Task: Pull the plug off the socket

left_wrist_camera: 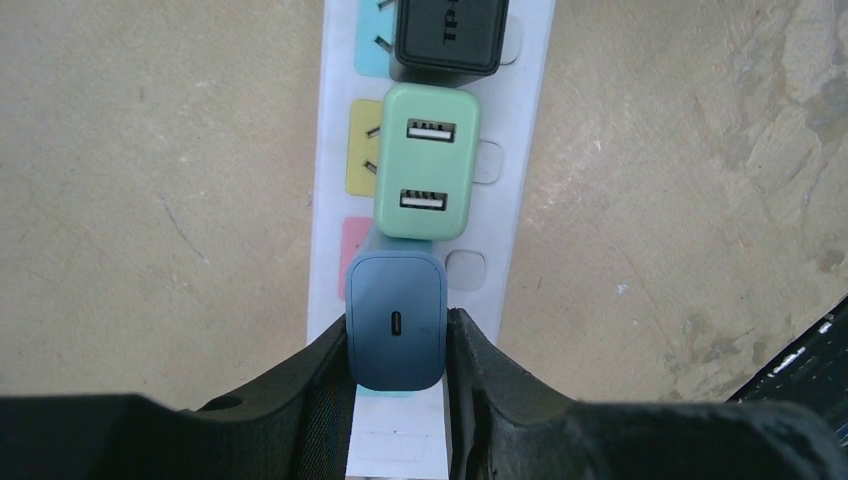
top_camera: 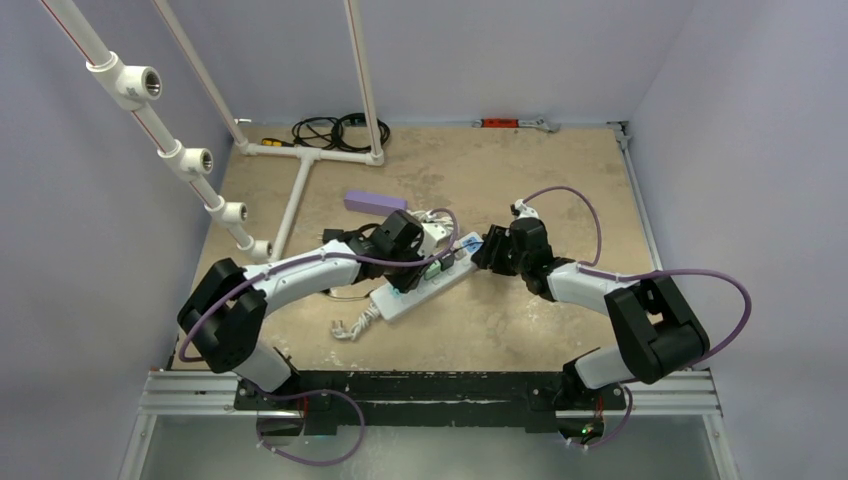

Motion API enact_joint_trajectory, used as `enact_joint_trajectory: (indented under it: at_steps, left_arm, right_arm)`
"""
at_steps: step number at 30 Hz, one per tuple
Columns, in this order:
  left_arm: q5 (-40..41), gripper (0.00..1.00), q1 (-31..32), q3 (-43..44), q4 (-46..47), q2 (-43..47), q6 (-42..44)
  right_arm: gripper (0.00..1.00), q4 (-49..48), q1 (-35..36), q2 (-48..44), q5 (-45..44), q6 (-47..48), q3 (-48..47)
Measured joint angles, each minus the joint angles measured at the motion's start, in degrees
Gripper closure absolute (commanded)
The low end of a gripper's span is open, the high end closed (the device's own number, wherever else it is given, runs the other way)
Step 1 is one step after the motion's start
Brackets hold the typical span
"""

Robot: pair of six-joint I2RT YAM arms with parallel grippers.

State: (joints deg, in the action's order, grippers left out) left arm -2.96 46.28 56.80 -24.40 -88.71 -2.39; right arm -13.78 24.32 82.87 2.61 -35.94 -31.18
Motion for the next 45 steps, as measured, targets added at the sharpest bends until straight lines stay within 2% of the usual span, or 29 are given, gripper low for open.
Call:
enact_joint_trajectory:
  at_steps: [12,22,27,33,40,45]
  left_arm:
    - [-4.7,1.0,-5.4,-0.6,0.0,8.3,0.0]
    - [-6.8,1.0,-5.8,-0.6,2.8,8.4,0.0]
    - [-4.9,1.0,-6.1,-0.6,2.8,8.1,-0.2]
    - [1.2,1.0,-9.4,-0.5,2.9,8.3,-1.5]
    - [21.4,1.0,-14.4,0.0,-0.2,6.4,-2.9]
    - [24.9,1.0,-19.4,1.6,-3.2,0.2,-3.1]
  right_arm:
    - [0.46,-1.7,0.0,0.0,0.0,0.0,-0.6]
    - [0.46,0.5,-0.1,0.2,-0.1,0.4,-0.6]
    - [0.46,0.5,-0.1,0.2,-0.1,0.4,-0.6]
    - [0.46,0.5,-0.1,0.2,-0.1,0.4,-0.6]
    - [0.46,0.5,-0.1,0.1,0.0,0.4,-0.5]
    - [0.46,0.5,-0.1,-0.1,0.0,0.4,-0.3]
